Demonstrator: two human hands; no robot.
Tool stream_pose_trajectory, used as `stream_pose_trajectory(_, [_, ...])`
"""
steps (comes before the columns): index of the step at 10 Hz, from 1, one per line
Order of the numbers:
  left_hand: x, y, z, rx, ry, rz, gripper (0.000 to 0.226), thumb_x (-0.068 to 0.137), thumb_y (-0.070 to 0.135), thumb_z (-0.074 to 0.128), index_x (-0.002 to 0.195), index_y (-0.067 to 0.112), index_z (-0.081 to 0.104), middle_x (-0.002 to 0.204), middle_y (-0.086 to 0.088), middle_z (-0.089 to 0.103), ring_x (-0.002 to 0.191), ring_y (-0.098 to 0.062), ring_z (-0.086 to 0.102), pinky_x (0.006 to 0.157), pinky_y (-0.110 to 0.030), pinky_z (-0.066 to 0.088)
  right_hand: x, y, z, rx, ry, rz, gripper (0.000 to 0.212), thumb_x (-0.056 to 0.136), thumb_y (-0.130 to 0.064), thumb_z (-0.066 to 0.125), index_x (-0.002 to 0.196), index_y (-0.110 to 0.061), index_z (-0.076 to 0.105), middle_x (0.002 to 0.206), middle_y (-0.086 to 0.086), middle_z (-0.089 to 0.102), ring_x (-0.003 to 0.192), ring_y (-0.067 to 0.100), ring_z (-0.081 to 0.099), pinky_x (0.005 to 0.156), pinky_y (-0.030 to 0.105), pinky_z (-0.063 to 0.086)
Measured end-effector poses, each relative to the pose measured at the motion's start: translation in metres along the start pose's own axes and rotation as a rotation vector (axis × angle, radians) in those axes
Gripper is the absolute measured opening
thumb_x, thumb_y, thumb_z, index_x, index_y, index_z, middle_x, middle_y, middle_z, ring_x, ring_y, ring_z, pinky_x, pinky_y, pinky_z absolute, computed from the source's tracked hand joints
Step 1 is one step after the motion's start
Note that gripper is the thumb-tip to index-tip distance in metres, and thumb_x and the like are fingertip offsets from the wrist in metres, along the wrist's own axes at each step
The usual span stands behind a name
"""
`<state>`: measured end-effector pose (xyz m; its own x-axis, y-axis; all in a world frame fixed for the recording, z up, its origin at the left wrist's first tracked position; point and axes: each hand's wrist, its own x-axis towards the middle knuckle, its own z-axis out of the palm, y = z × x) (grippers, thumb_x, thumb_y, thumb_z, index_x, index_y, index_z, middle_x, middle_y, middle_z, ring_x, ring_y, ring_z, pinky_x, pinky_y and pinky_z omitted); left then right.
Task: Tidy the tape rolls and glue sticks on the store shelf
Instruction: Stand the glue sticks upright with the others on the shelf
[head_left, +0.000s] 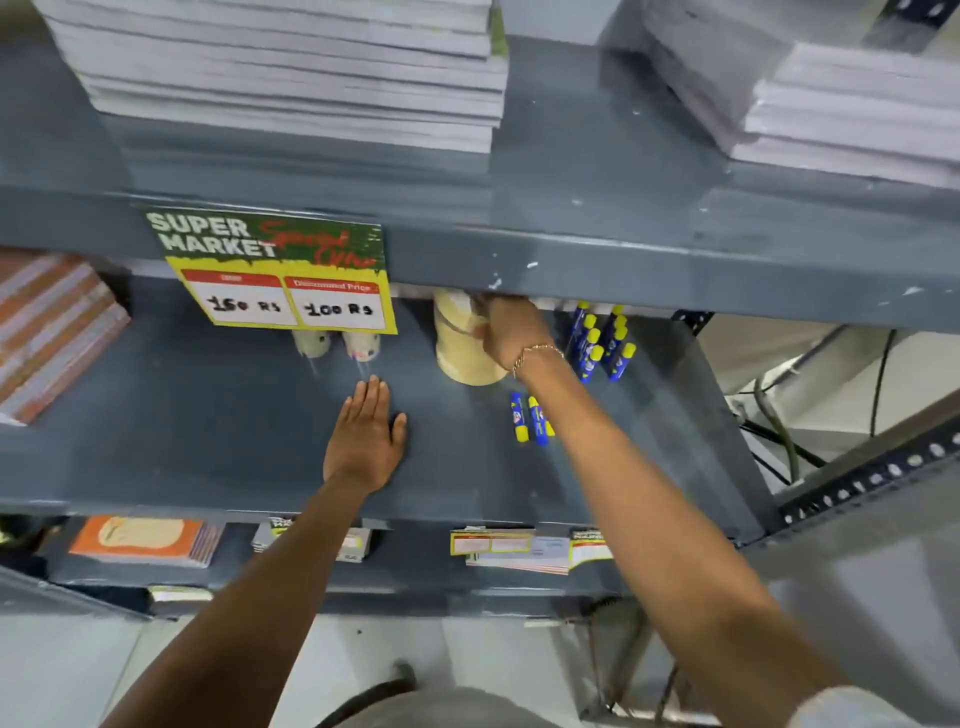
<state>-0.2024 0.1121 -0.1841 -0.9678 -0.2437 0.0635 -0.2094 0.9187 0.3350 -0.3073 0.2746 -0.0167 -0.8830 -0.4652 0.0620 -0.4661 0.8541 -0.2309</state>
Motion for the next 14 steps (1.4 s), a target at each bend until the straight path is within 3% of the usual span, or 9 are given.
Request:
stream_pose_trajectory(2, [-0.001,-0.003,0.001,0.014,-0.025,-0.006,0.062,0.101,0.038,0.023,0.151,0.006,0.008,0.162,-0.006,0.006,0.15,-0.019,0.0,0.123,-0.033,0.001,0.02,0.0,0.016,-0.023,-0.125,0.082,0.042,0.096,-0.016,0.042,0.138,-0.014,0.043,0.147,0.011,0.043,0.135,0.03,0.039,0.11,0.035,0.033])
stream_pose_trajectory(5, [0.0,-0.003,0.003,0.01,-0.034,-0.009,0.063,0.101,0.039,0.021,0.151,0.005,0.007,0.162,-0.007,0.005,0.15,-0.019,-0.001,0.123,-0.033,0.0,0.029,0.005,0.019,-0.053,-0.254,0.115,0.042,0.098,-0.026,0.04,0.138,-0.016,0.042,0.144,0.01,0.046,0.133,0.03,0.041,0.11,0.038,0.032])
stream_pose_trajectory(6, [0.001,-0.004,0.003,0.019,-0.048,-0.004,0.063,0.101,0.039,0.02,0.151,0.005,0.005,0.162,-0.007,0.003,0.15,-0.019,-0.003,0.123,-0.034,0.0,0.007,0.002,0.007,0.092,-0.082,0.14,0.04,0.096,-0.031,0.047,0.133,-0.014,0.05,0.141,0.01,0.05,0.132,0.03,0.043,0.108,0.036,0.032])
stream_pose_trajectory(7, [0.002,-0.003,0.005,0.046,-0.06,-0.008,0.063,0.1,0.04,0.017,0.151,0.005,0.003,0.162,-0.007,0.001,0.15,-0.02,-0.004,0.123,-0.034,-0.001,-0.019,0.006,0.02,0.159,0.337,0.244,0.025,0.09,-0.022,0.052,0.1,-0.004,0.066,0.107,0.021,0.069,0.102,0.038,0.062,0.083,0.036,0.048])
stream_pose_trajectory(8, [0.002,-0.003,0.005,0.062,-0.068,-0.012,0.064,0.1,0.04,0.016,0.151,0.004,0.003,0.162,-0.009,0.001,0.15,-0.021,-0.004,0.123,-0.036,0.0,-0.048,-0.004,0.061,0.059,0.086,0.331,0.033,0.09,-0.032,0.053,0.098,-0.002,0.062,0.101,0.021,0.068,0.094,0.039,0.064,0.075,0.037,0.051])
stream_pose_trajectory(9, [0.003,-0.002,0.004,0.066,-0.08,-0.008,0.063,0.1,0.039,0.018,0.151,0.004,0.003,0.162,-0.01,0.001,0.15,-0.022,-0.003,0.123,-0.036,0.001,-0.059,-0.015,0.098,0.008,-0.156,0.403,0.033,0.09,-0.025,0.058,0.115,-0.004,0.058,0.121,0.016,0.059,0.112,0.033,0.058,0.089,0.036,0.05])
stream_pose_trajectory(10, [0.003,-0.003,0.003,0.058,-0.078,-0.015,0.063,0.101,0.038,0.02,0.151,0.003,0.003,0.162,-0.011,0.002,0.15,-0.023,-0.002,0.123,-0.036,0.0,-0.06,-0.01,0.104,0.028,-0.129,0.448,0.026,0.09,-0.015,0.056,0.114,-0.005,0.06,0.12,0.017,0.06,0.111,0.034,0.059,0.086,0.036,0.051])
stream_pose_trajectory(12, [0.011,0.024,0.006,-0.051,-0.091,-0.095,0.067,0.101,0.036,0.024,0.149,-0.004,0.001,0.16,-0.02,0.001,0.149,-0.03,-0.003,0.122,-0.038,0.0,-0.079,0.051,0.065,0.359,0.212,0.53,0.026,0.086,-0.02,0.062,0.108,-0.008,0.061,0.098,0.02,0.073,0.097,0.039,0.065,0.078,0.036,0.05])
stream_pose_trajectory(14, [0.025,0.072,0.023,-0.032,-0.12,-0.078,0.073,0.099,0.043,0.023,0.147,-0.007,-0.001,0.159,-0.023,0.001,0.149,-0.032,-0.002,0.122,-0.039,0.0,-0.09,0.128,0.042,0.538,0.536,0.809,0.015,0.081,-0.01,0.064,0.091,0.001,0.069,0.088,0.024,0.071,0.085,0.033,0.067,0.075,0.035,0.05])
